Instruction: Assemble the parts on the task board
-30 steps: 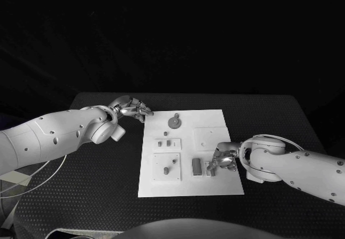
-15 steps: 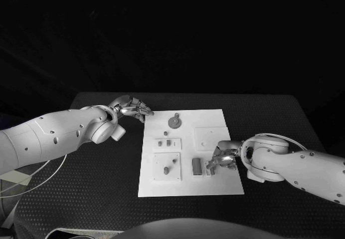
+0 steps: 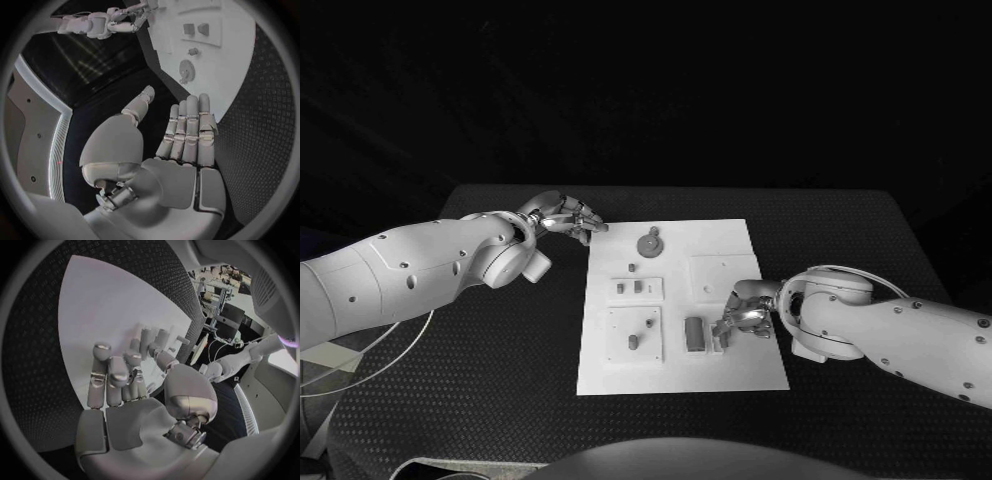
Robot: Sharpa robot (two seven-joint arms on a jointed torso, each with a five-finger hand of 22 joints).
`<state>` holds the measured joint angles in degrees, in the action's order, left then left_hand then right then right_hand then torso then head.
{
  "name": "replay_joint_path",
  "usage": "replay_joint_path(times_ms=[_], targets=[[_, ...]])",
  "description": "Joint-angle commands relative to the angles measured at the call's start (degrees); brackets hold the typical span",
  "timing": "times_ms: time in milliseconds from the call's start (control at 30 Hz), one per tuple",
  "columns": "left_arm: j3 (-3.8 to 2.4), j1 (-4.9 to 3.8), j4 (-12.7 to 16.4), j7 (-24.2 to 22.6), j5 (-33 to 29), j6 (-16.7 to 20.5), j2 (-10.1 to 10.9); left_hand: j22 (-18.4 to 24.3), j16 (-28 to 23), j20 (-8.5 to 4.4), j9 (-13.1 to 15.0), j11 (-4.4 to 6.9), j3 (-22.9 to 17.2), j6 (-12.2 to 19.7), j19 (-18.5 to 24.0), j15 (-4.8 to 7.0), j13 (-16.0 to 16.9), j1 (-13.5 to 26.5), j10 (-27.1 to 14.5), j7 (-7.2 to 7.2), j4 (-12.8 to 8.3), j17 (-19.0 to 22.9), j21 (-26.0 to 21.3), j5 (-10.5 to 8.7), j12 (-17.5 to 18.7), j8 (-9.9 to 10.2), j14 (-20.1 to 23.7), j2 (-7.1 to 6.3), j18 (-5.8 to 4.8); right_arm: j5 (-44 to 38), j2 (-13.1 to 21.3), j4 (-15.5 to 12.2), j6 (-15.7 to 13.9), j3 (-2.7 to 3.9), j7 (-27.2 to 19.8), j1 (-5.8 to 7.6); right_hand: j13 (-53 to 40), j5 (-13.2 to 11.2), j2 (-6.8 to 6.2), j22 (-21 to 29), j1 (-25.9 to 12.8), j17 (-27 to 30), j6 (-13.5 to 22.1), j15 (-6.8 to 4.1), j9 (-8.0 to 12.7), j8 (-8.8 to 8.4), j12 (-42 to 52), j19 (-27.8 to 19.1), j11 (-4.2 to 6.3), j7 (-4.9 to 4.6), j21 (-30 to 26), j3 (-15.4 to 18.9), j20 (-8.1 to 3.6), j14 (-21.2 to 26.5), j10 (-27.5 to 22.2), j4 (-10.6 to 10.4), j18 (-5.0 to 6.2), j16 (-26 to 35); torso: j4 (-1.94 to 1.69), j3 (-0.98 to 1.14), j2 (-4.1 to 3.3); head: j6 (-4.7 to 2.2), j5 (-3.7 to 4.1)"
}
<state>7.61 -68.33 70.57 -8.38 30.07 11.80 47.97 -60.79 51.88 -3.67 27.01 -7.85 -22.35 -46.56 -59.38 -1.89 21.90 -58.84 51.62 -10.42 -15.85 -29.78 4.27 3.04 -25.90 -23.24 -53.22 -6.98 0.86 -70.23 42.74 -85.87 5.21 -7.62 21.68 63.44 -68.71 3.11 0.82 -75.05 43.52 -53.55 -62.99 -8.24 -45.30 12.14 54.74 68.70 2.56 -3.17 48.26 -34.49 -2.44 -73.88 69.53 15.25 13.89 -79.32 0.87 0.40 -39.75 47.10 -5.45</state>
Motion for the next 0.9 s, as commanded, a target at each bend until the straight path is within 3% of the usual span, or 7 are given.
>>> replay_joint_path(times_ms=[33,900], targets=[[-0.03,-0.04,0.12,-0.32,-0.15,-0.68,-0.12,-0.06,-0.22,-0.05,-0.08,0.03,-0.22,0.34,-0.18,-0.05,-0.06,0.7,-0.47,0.09,0.06,-0.1,-0.13,-0.18,-0.24,0.01,-0.42,0.03,0.06,0.63,-0.55,0.47,0.5,0.0,-0.52,-0.05,-0.08,-0.22,0.14,-0.35,-0.42,0.07,-0.04,-0.55,-0.08,0.28,0.09,-0.06,0.21,-0.4,-0.21,-0.32,-0.27,-0.04,-0.06,0.12,1.11,-0.05,-0.02,0.03,-0.01,-0.01,0.01],[-0.03,-0.04,0.2,-0.23,-0.14,-0.72,0.02,-0.07,-0.23,-0.05,-0.08,0.03,-0.23,0.35,-0.19,-0.05,-0.06,0.72,-0.48,0.09,0.06,-0.12,-0.12,-0.17,-0.24,0.01,-0.42,0.03,0.07,0.93,-0.46,-0.69,1.84,-0.09,-0.47,-0.17,-0.08,-0.21,0.11,-0.35,-0.63,0.07,-0.04,-0.54,-0.08,0.26,0.08,-0.06,0.2,-0.42,-0.23,-0.31,-0.24,-0.04,-0.06,0.05,1.11,-0.04,0.04,0.05,0.0,-0.02,0.04]])
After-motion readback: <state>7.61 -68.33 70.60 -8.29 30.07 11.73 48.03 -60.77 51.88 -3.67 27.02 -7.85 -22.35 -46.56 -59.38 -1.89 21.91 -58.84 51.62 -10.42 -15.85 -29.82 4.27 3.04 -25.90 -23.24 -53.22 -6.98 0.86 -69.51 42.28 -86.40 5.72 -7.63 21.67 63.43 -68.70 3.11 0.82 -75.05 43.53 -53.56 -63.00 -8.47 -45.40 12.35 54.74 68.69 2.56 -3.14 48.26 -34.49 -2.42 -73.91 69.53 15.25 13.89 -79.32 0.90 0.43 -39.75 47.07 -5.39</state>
